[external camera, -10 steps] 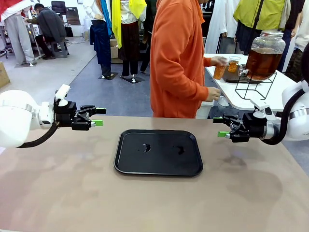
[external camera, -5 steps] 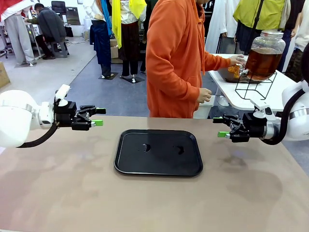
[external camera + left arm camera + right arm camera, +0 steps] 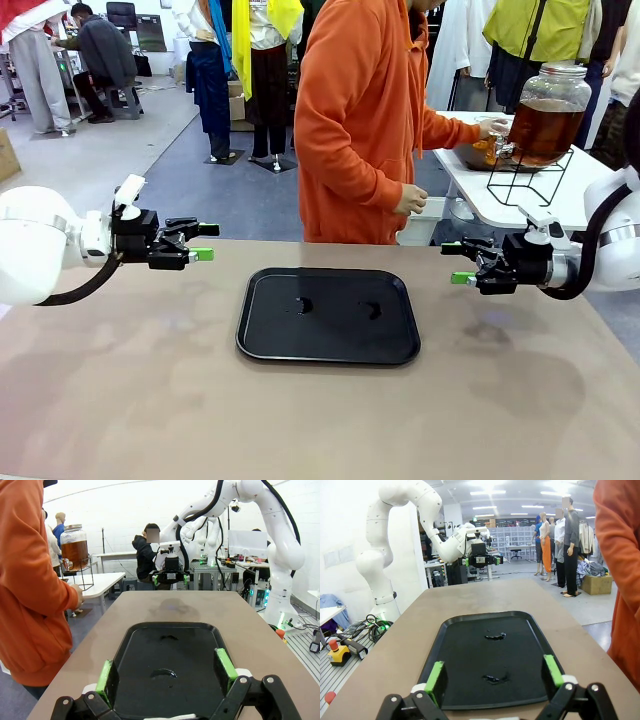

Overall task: Pour the drink into the iced cup.
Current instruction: Open the gripper to release the iced cup you were holding.

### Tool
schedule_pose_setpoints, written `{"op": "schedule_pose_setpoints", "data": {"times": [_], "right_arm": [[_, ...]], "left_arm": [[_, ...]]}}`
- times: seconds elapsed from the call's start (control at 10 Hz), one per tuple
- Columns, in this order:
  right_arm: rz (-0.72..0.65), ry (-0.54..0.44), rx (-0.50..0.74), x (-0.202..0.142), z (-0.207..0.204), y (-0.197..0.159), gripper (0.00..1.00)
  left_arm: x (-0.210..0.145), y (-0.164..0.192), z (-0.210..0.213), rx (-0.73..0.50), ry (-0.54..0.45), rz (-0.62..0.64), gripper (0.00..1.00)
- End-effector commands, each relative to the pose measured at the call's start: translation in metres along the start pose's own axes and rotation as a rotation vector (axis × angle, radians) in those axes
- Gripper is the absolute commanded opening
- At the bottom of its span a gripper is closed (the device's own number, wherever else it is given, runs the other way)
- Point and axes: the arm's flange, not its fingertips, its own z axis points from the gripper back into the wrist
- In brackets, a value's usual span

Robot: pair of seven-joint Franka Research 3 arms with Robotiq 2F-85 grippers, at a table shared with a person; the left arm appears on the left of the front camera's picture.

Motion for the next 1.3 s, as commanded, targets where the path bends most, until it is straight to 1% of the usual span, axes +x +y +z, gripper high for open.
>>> {"op": "schedule_pose_setpoints", "data": {"times": [0.0,1.2], "right_arm": [[0.005,-0.002,0.001,0.0024,-0.0001,0.0,1.0],[0.005,-0.002,0.001,0.0024,-0.0001,0.0,1.0]], "left_arm": [[0.0023,0.0012,-0.0013,0.004,-0.008,-0.002,1.0],[0.0023,0.0012,-0.0013,0.004,-0.008,-0.002,1.0]]}}
